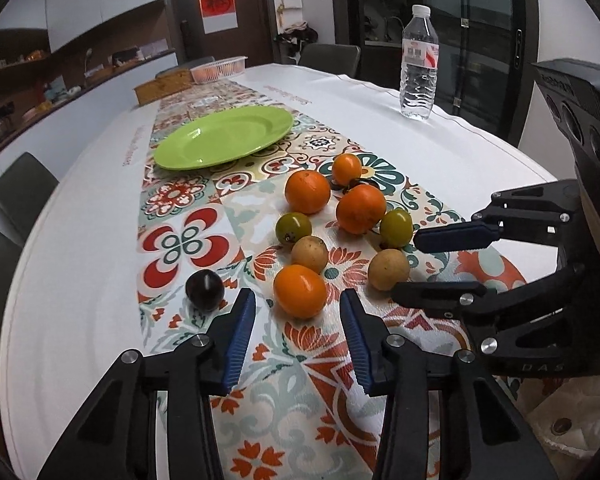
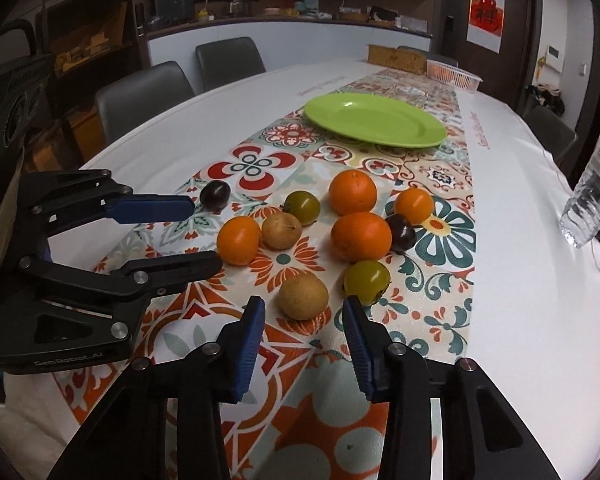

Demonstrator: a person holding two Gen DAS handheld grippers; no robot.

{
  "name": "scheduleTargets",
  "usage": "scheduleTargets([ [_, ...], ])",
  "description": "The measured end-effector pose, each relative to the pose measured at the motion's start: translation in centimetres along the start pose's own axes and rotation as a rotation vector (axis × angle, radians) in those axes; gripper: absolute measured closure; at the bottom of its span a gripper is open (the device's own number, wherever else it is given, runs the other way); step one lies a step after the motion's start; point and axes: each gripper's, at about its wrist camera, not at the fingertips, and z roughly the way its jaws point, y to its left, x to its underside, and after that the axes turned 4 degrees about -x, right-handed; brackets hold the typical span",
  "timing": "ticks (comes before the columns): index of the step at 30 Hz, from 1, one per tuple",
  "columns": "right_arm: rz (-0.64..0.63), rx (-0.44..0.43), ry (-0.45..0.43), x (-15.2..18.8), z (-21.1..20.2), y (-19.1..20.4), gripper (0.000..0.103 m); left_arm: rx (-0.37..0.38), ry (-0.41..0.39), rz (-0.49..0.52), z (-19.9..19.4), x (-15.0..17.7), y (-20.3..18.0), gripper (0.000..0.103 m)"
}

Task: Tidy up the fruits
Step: 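Move left tool to the small tangerine while right tool approaches a tan round fruit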

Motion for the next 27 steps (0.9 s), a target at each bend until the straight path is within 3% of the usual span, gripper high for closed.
scheduleTargets([
  [10,0.009,-0.045,0.038,-0.5,1.5,-0.5,0.066,0.043,0.056,-0.023,2.3,-0.8,0.5,0.063],
  [12,0.012,-0.052,0.042,-0.6,1.7,-0.6,0.066,0.044,0.068,-0.032,2.6,-0.9,0.5,0.069],
  [15,0.020,-0.067,0.047,-0.7,1.9,-0.8,0.072,0.046,0.079,-0.057,3.0,-0.9,0.6,0.070],
  [27,0.036,-0.093,0.022,-1.2,1.3,-1.3,0.072,0.011,0.061,-0.166,1.6,-1.1,1.1,0.071],
])
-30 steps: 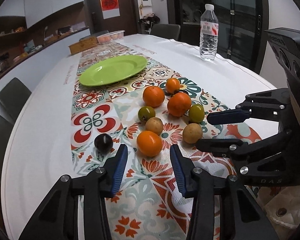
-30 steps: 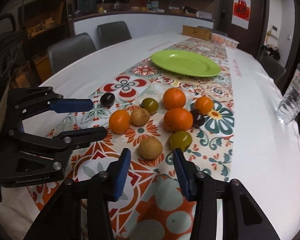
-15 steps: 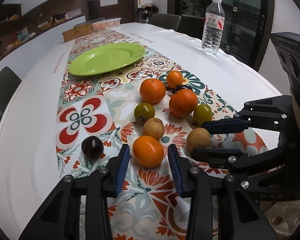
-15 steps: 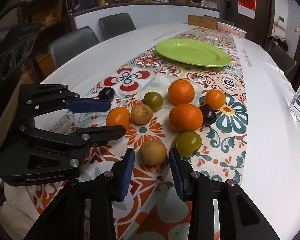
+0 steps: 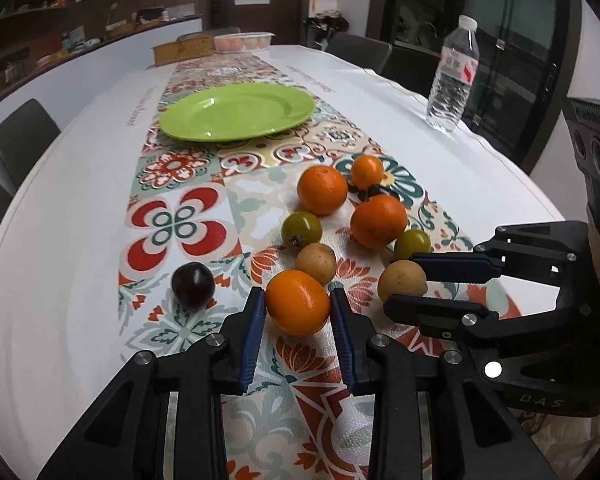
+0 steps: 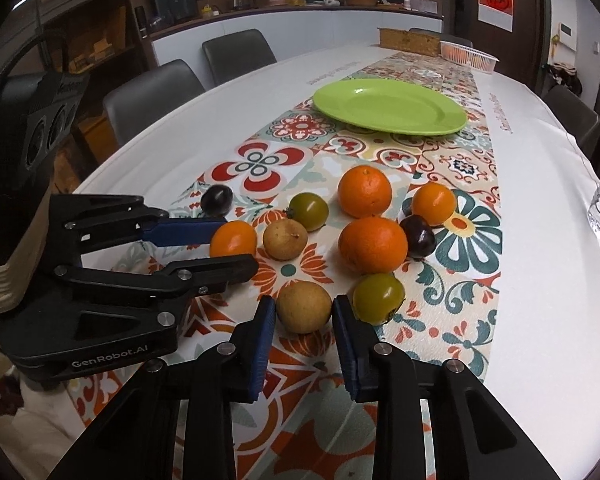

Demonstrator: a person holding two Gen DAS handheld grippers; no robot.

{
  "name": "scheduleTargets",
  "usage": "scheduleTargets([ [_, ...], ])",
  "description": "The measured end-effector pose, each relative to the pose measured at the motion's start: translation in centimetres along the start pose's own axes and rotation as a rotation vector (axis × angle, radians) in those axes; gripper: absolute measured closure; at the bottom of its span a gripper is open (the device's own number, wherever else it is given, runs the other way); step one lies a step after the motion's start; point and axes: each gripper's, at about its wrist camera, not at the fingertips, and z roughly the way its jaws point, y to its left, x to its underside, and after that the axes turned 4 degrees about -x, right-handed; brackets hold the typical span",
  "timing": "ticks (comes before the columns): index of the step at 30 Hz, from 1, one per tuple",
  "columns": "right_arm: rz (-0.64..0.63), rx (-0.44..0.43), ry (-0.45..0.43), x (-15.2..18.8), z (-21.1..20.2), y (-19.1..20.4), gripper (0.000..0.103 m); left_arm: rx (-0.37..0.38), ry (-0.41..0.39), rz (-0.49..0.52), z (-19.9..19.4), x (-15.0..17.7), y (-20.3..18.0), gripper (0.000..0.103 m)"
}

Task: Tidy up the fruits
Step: 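Move left tool to the small tangerine while right tool approaches a tan round fruit, then close left tool on the small tangerine while right tool grips the tan fruit, then carry both fruits onto the green plate and open both tools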

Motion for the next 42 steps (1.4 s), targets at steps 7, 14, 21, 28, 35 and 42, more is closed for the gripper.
scheduleTargets([
  [7,-0.001,-0.006,-0.047,-0.7,-1.6,0.0,0.072,-0.024,-0.048,-0.038,-1.9,-0.7,-0.2,0.071],
  [14,-0.009,-0.023,-0.099,-2.0,-3.1,-0.1,0.072,-0.049,-0.100,-0.049,-3.6,-2.0,-0.4,0.071],
  [21,-0.024,-0.014,-0.148,-3.7,-3.9,-0.8,0.072,-0.068,-0.133,-0.068,-4.1,-3.9,0.1,0.071],
  [28,-0.024,-0.018,-0.170,-6.5,-3.4,-2.7,0.072,-0.078,-0.148,-0.082,-2.9,-6.8,0.9,0.071],
  [35,-0.015,0.000,-0.170,-9.8,-1.9,-4.9,0.072,-0.085,-0.137,-0.089,-0.4,-9.9,2.5,0.071],
  [42,-0.025,0.035,-0.142,-13.1,0.3,-6.7,0.072,-0.067,-0.112,-0.086,2.3,-12.6,4.2,0.071],
])
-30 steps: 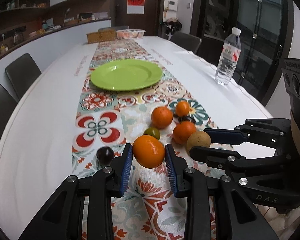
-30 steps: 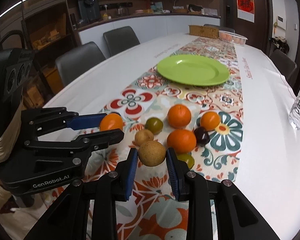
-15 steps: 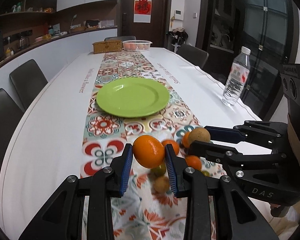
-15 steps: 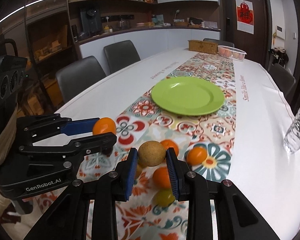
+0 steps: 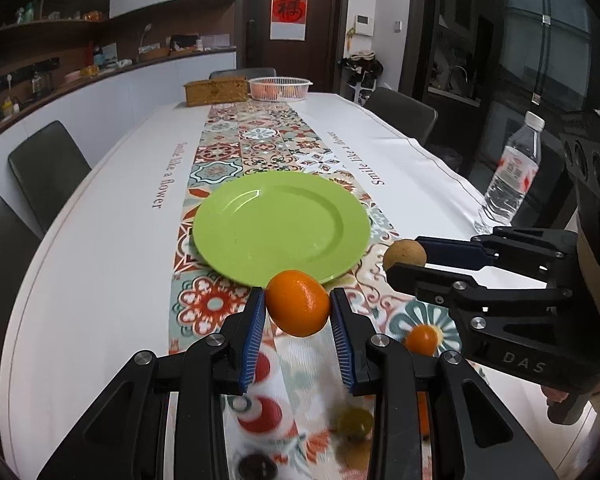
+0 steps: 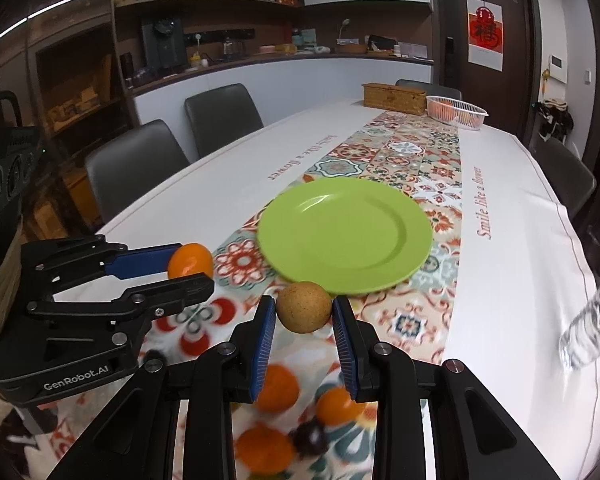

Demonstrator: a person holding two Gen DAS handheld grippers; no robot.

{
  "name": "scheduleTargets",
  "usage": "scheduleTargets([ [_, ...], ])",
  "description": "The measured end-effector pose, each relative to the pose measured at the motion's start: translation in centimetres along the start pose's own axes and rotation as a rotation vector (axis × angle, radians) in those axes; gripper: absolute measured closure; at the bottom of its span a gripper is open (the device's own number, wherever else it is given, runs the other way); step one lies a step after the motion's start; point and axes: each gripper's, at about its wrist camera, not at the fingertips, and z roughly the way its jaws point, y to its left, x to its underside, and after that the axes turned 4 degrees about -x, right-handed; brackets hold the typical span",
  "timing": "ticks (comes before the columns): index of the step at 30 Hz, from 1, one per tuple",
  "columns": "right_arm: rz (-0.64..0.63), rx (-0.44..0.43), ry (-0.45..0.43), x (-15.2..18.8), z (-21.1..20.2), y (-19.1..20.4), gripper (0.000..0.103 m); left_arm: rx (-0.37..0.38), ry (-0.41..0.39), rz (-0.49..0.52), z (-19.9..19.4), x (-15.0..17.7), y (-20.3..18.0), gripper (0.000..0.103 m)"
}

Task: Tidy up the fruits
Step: 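Carry both fruits onto the green plate and open both tools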

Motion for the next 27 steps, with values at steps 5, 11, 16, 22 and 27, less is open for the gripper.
scheduleTargets([
  [5,0.010,0.012,0.044,-1.8,2.7,-1.7,0.072,-0.003,0.030,-0.001,2.6,-1.9,0.9,0.071],
  [11,0.028,0.022,0.096,-3.0,5.7,-3.4,0.072,0.004,0.089,0.001,6.1,-3.0,1.8,0.071],
  [16,0.036,0.024,0.132,-3.2,7.7,-4.3,0.072,0.030,0.137,-0.015,8.3,-3.3,2.2,0.071],
  [22,0.047,0.013,0.154,-3.4,9.2,-5.0,0.072,0.026,0.155,-0.014,9.5,-3.6,2.2,0.070],
  [27,0.056,0.023,0.145,-3.4,9.1,-5.2,0.062,-0.029,0.120,-0.007,8.5,-3.4,2.5,0.059],
])
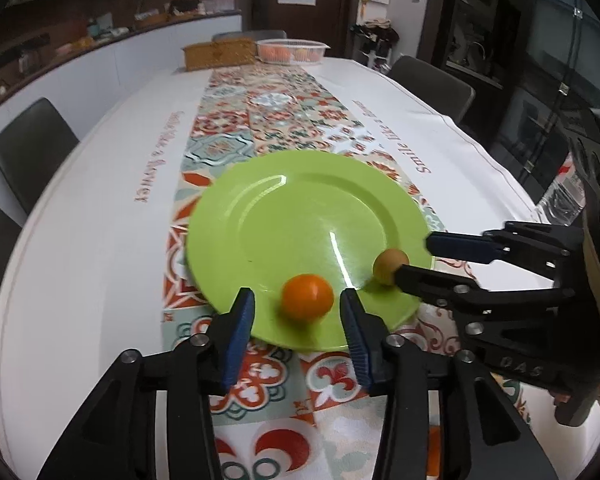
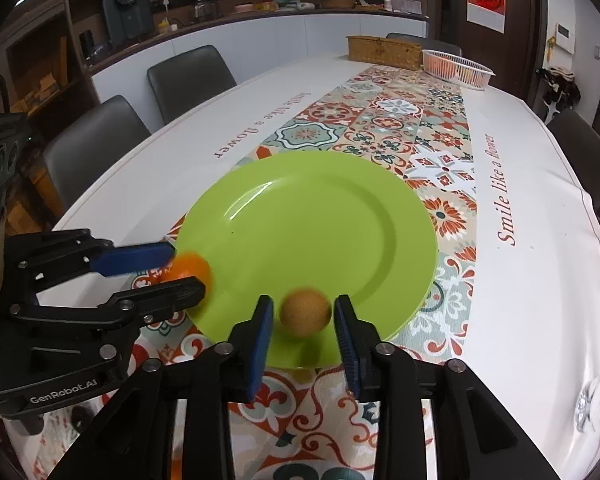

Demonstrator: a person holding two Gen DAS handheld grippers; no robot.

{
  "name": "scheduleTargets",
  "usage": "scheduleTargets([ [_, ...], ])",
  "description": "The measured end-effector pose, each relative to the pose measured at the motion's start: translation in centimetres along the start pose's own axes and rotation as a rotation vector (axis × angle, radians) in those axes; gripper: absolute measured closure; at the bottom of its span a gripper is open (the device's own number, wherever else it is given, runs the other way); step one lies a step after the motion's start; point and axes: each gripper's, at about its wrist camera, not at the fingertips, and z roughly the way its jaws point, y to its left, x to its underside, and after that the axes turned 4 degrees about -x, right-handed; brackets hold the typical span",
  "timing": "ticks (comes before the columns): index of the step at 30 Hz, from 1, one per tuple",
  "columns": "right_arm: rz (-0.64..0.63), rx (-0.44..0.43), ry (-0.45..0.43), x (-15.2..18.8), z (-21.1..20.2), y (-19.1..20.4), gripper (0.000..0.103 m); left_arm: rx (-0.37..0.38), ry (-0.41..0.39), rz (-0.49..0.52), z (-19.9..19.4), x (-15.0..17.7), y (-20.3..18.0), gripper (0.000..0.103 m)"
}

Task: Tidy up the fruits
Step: 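Carry both fruits onto the green plate and open both tools, then withdraw both open tools from the plate back toward the fruits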

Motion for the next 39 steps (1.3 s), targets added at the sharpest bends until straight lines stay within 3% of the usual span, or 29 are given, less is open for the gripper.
scheduleTargets([
  [8,0.028,0.019,-0.037,1.4,-2.9,0.5,0.062,-0.076,-0.069,0.005,-4.1,1.5,-0.5,0.058],
  [12,0.014,0.037,-0.082,2.3,-5.5,1.6,0.061,-0.080,-0.125,-0.009,-6.9,2.4,-1.0,0.046],
  [18,0.002,0.079,-0.173,3.6,-9.8,3.0,0.048,-0.095,-0.189,-0.048,-11.0,3.7,-1.4,0.034],
  [23,-0.015,0.109,-0.236,4.8,-12.8,4.2,0.037,-0.037,-0.197,-0.096,-13.4,5.1,-1.5,0.024],
  [39,-0.069,0.116,-0.310,9.3,-17.9,6.9,0.027,-0.089,-0.245,-0.054,-18.2,10.3,-4.2,0.013],
])
